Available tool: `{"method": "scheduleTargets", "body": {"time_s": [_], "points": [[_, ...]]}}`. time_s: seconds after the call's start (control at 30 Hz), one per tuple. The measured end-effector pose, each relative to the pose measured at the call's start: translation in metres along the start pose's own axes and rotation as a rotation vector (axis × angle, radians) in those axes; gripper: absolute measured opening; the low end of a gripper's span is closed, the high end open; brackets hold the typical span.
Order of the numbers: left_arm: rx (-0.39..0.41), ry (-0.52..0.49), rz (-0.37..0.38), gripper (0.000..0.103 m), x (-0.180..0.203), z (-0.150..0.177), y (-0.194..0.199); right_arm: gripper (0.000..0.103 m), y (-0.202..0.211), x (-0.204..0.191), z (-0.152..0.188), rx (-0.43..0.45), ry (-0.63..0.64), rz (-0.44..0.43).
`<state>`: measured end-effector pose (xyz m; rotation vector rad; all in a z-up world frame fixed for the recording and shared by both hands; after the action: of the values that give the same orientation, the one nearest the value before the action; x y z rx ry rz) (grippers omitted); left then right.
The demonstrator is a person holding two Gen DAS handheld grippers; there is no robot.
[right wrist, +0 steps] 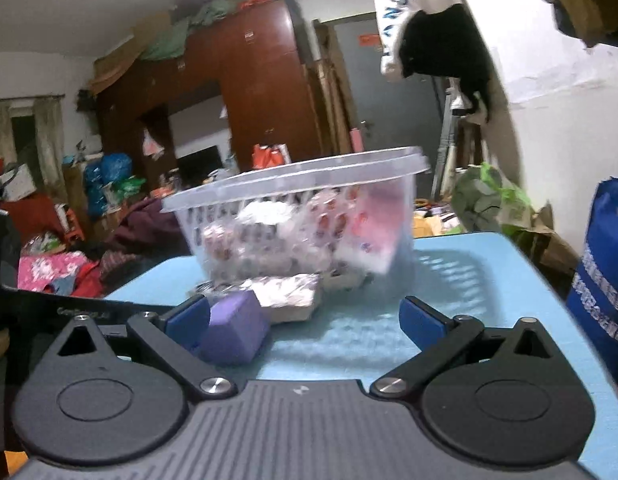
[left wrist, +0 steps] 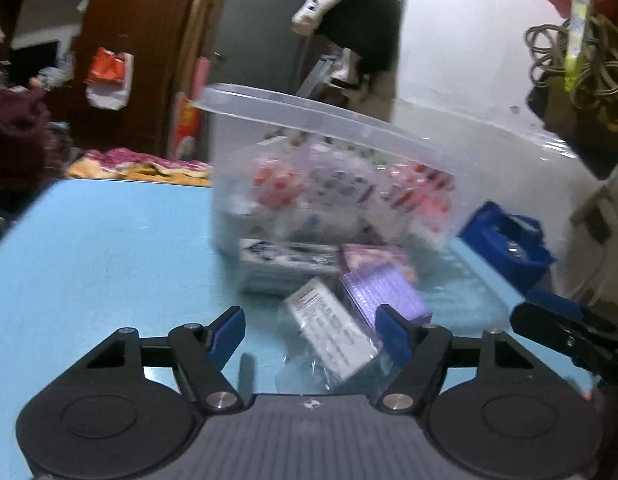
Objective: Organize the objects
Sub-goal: 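Grasp a bagged label packet with the left tool while the right tool grasps a purple box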
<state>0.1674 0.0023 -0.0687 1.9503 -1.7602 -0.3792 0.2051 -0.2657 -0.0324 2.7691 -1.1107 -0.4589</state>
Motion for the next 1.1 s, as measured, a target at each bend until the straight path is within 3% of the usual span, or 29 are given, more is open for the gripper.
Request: {"method": "scheduleTargets", "body": {"time_s": [0.1,0.23,0.27,0.3,0.33,0.5,0.67,0.7,0.77,0.87,1.1], "points": [[0.003,0.019,0.001,0.070,-0.011,-0.001,0.006,0.103,-0.008,-0.013,0.009,-0.044,0.055,-0.006],[-0.026,-0.060,-0.002,0.070,0.003,0.004,-0.008,0.103,-0.014,-0.019,0.017,-0.058,0.072,-0.014],[-0.030,-0.066,-0.004,0.067,0.004,0.005,-0.012,0.103,-0.015,-0.019,0.017,-0.063,0.079,-0.009],[-0.016,-0.064,-0.008,0.049,0.003,0.006,-0.011,0.103,-0.015,-0.019,0.017,-0.067,0.087,-0.004],[-0.020,-0.052,0.000,0.043,0.001,0.007,-0.009,0.103,-0.016,-0.018,0.017,-0.071,0.091,-0.001],[0.040,-0.029,0.018,0.042,-0.014,0.006,0.001,0.101,-0.030,-0.036,0.021,-0.110,0.143,-0.023],[0.114,-0.030,0.017,0.041,-0.024,0.006,0.013,0.081,-0.053,-0.049,0.022,-0.160,0.195,-0.026],[0.118,-0.039,0.017,0.041,-0.024,0.008,0.014,0.072,-0.056,-0.050,0.023,-0.172,0.197,-0.024],[0.126,-0.034,0.026,0.041,-0.027,0.011,0.015,0.046,-0.062,-0.051,0.026,-0.204,0.204,-0.017],[0.152,-0.035,0.030,0.041,-0.030,0.015,0.020,0.044,-0.055,-0.051,0.029,-0.193,0.207,-0.011],[0.233,-0.021,0.087,0.041,-0.029,0.016,0.043,0.044,0.001,-0.052,0.017,-0.041,0.176,-0.054]]}}
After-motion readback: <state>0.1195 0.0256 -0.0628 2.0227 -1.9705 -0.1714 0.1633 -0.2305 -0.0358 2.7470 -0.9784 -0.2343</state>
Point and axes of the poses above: each gripper's, at about its wrist camera, not at the fingertips, and y roughly against the way its jaws point, x to its right, z to its underside, the point moved 4 cm from there along -y, roughly the way its jaws point, and after that the axes turned 12 degrees about -z, right-handed, at the moved point
